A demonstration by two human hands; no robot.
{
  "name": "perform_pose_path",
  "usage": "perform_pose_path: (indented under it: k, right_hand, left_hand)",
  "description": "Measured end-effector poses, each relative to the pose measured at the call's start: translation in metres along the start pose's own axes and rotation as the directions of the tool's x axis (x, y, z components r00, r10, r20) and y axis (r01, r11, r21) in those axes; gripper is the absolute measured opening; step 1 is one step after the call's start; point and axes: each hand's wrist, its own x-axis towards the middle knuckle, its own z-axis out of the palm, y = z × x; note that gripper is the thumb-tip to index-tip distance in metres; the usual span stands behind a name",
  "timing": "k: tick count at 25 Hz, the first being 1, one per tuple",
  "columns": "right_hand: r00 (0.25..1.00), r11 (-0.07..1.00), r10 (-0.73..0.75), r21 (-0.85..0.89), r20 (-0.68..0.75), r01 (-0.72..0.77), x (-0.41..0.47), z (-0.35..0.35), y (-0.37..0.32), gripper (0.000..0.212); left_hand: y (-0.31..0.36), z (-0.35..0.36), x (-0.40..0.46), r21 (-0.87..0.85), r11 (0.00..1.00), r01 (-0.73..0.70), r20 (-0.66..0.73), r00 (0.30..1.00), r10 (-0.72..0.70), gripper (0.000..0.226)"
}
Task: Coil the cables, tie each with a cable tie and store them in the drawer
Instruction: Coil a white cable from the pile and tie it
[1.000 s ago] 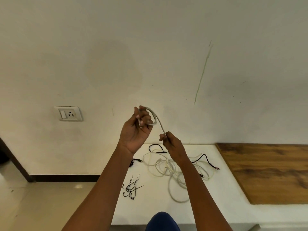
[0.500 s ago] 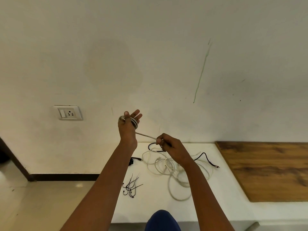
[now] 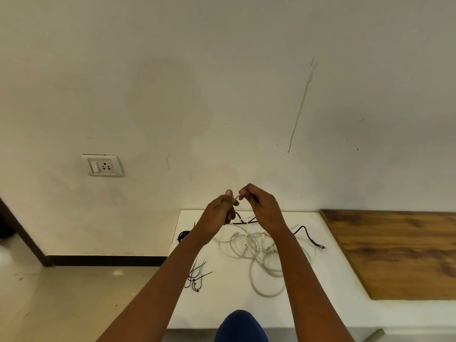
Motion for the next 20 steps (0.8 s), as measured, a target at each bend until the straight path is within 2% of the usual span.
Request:
perform_pose_path:
  k: [2, 4, 7, 10, 13, 15, 17, 20]
  right_hand:
    - [1.000, 0.998, 0.027, 0.055, -0.012, -0.026, 0.002, 0.000, -0.001, 0.011]
    - [0.995, 0.979, 0.099, 0.179, -0.021, -0.094, 0.002, -0.001, -0.004, 0.013]
    - [0.989, 0.951, 0.144, 0.276, 0.018, -0.143, 0.002, 0.000, -0.007, 0.015]
    - [0.990, 0.931, 0.141, 0.337, 0.033, -0.144, 0.000, 0.005, -0.008, 0.025]
    - [0.991, 0.921, 0.131, 0.371, 0.002, -0.123, -0.004, 0.008, -0.002, 0.031]
    - [0.990, 0.938, 0.138, 0.319, 0.010, -0.134, -0.007, 0.009, 0.004, 0.030]
    - [0.985, 0.952, 0.171, 0.252, 0.037, -0.175, -0.011, 0.010, 0.011, 0.025]
    - [0.970, 0.945, 0.218, 0.224, 0.108, -0.237, -0.017, 0.013, 0.020, 0.017]
  left_hand:
    - [0.001, 0.000, -0.002, -0.059, 0.996, 0.066, 0.117, 0.991, -0.059, 0.048]
    - [0.004, -0.003, -0.003, -0.236, 0.960, 0.152, 0.244, 0.965, -0.093, 0.042]
    - [0.012, -0.005, -0.005, -0.542, 0.772, 0.332, 0.422, 0.902, -0.091, 0.032]
    - [0.020, -0.003, -0.007, -0.701, 0.602, 0.383, 0.480, 0.877, 0.001, 0.028]
    - [0.032, -0.007, -0.007, -0.827, 0.458, 0.327, 0.420, 0.900, 0.116, 0.032]
    - [0.042, -0.012, -0.003, -0.893, 0.386, 0.231, 0.308, 0.939, 0.151, 0.035]
    - [0.053, -0.019, 0.004, -0.930, 0.356, 0.090, 0.150, 0.978, 0.145, 0.038]
    - [0.064, -0.029, 0.018, -0.916, 0.381, -0.128, -0.091, 0.989, 0.113, 0.033]
